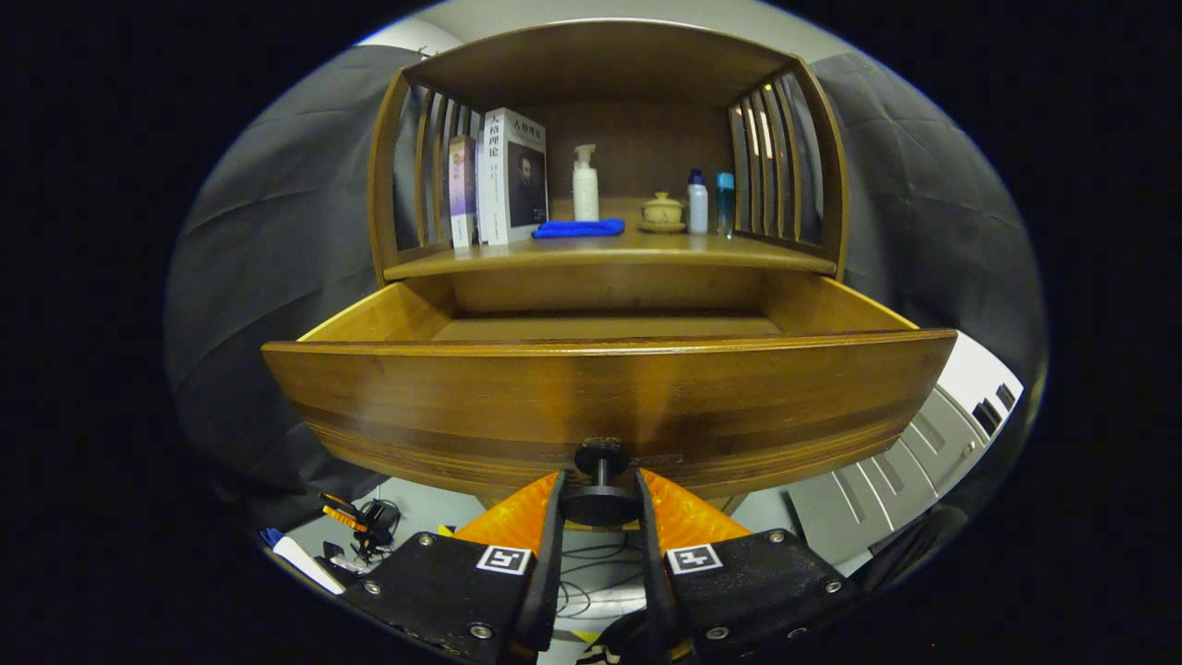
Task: Pull open the drawer, take out the items inside it, and place them on the countertop above the cabinet.
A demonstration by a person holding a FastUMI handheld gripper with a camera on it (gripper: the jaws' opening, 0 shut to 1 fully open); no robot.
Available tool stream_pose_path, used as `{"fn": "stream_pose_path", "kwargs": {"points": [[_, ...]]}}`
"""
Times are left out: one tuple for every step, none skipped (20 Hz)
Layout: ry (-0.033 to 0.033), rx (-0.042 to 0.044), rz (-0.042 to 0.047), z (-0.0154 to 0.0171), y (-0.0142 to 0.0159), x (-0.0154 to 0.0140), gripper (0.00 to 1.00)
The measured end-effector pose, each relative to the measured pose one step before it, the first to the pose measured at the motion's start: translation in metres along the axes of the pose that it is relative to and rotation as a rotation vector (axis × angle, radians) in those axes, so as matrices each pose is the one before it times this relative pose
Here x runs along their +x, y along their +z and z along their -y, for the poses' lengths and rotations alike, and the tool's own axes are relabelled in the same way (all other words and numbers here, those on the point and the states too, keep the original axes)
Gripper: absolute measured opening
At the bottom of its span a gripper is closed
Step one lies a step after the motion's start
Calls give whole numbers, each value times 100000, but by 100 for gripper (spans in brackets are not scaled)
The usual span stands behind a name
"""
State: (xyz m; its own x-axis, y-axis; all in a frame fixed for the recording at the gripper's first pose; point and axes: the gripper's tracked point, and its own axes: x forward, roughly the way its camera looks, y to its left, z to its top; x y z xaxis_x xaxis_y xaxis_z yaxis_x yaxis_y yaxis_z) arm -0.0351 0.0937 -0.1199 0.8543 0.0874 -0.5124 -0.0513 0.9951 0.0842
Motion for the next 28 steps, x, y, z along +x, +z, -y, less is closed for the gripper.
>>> {"fn": "stream_pose_path", "kwargs": {"points": [[458,247,-1963,-96,-241,-129,40],[-214,-179,1948,-155,-111,-218,39],[-141,-704,41,-93,-195,-19,40],[-154,-508,1530,-18,70,-80,40],[-133,153,331,51,-31,-32,43],[-1017,1324,812,237,386,-492,50],[-1807,2187,603,335,522,-608,57],[-295,2666,1423,131,626,-176,64],[-345,2484,1830,-89,1281,-1068,71],[-2493,911,2352,623,1047,-110,78],[-3397,-509,2554,883,1335,-391,82],[-2202,-862,2859,404,1223,-108,83],[106,-951,1660,-124,1201,145,84],[113,-1406,1300,-65,907,627,85],[-232,-1587,60,112,793,580,86],[1335,-1152,-2092,-191,219,321,86],[-249,116,229,-239,759,-16,86],[1876,795,-425,-450,748,1084,86],[643,462,1120,-114,1195,475,86],[-573,20,423,24,760,609,87],[-1047,1,-1569,268,327,788,87],[-1560,-168,-3569,288,-179,580,86],[-1916,-336,-4706,435,-245,765,86],[-1496,342,-4591,311,-242,801,86],[-693,1128,-3194,167,-9,961,86],[98,1501,-2910,-194,32,961,87],[617,1026,-2766,-302,28,928,87],[-231,-306,-3066,121,-266,905,87]]}}
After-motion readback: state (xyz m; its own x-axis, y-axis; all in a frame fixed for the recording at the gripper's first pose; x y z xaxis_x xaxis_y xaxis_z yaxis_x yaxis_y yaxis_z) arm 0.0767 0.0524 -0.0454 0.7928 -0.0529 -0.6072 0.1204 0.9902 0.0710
